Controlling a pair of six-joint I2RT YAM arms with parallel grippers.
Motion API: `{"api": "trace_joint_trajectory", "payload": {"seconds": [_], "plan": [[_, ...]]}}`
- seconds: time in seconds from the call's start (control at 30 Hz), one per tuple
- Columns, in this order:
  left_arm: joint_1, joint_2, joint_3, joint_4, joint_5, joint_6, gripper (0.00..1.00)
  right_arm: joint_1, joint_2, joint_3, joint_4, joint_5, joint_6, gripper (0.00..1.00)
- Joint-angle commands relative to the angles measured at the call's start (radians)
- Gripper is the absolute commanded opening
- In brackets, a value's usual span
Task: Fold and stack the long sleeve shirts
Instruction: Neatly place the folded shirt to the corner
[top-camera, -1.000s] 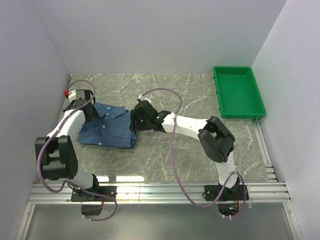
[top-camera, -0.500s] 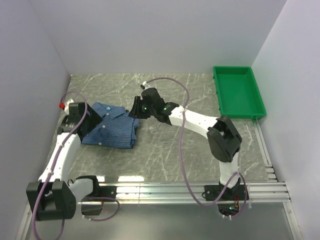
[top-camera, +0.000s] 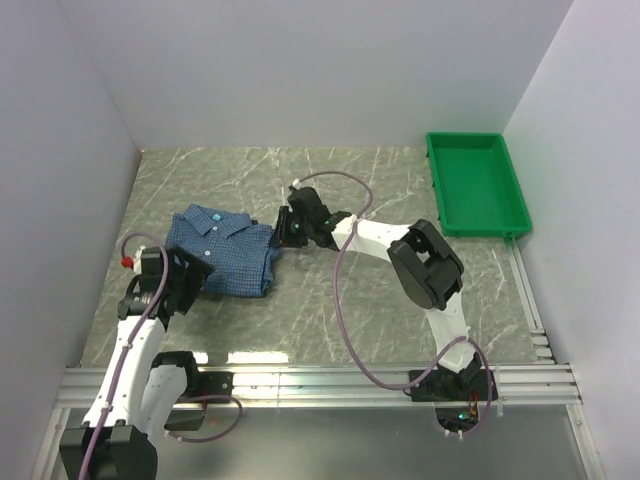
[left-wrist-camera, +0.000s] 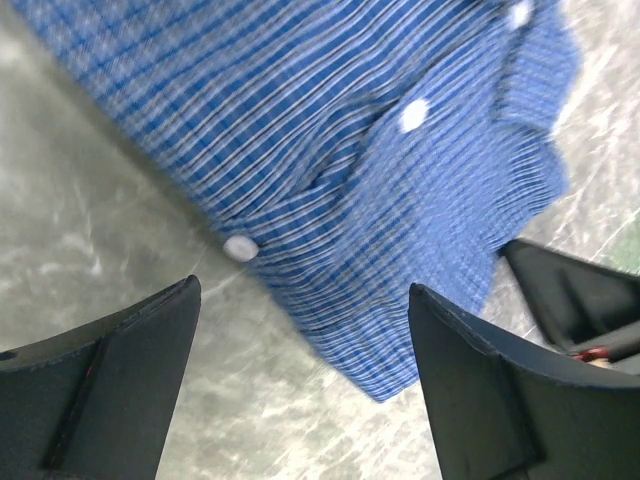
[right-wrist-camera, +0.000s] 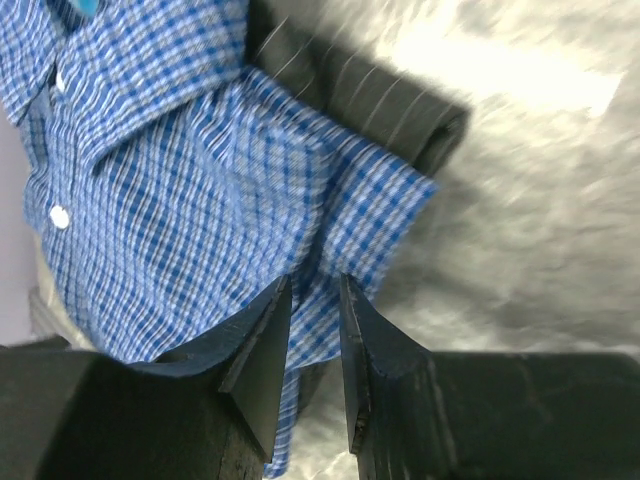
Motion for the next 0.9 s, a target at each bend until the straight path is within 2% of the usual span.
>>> {"api": "trace_joint_trajectory", "payload": {"seconds": [0.0,0.1,0.23,0.53,0.63,0.87], "plan": [[-0.001,-0.025,-0.039,0.048,0.058,-0.072,0.90,-0.011,-0.098,-0.008,0.007,0.033,-0.050,0.33],[-0.001,-0.025,0.007,0.042,0.038,-0.042,0.88,-0.010,-0.156,-0.015,0.010,0.008,-0.058,0.33],[-0.001,0.019,0.139,0.038,-0.023,0.015,0.81,-0.002,-0.211,-0.032,0.038,-0.128,-0.034,0.33],[0.002,0.277,0.253,0.268,0.039,0.083,0.68,0.087,-0.204,-0.201,0.246,-0.299,0.108,0.33],[0.002,0.364,0.234,0.347,0.069,0.063,0.64,0.102,-0.173,-0.230,0.254,-0.291,0.111,0.33],[0.000,0.558,0.171,0.473,0.107,0.026,0.64,0.088,-0.165,-0.270,0.181,-0.169,0.085,0.32]]}}
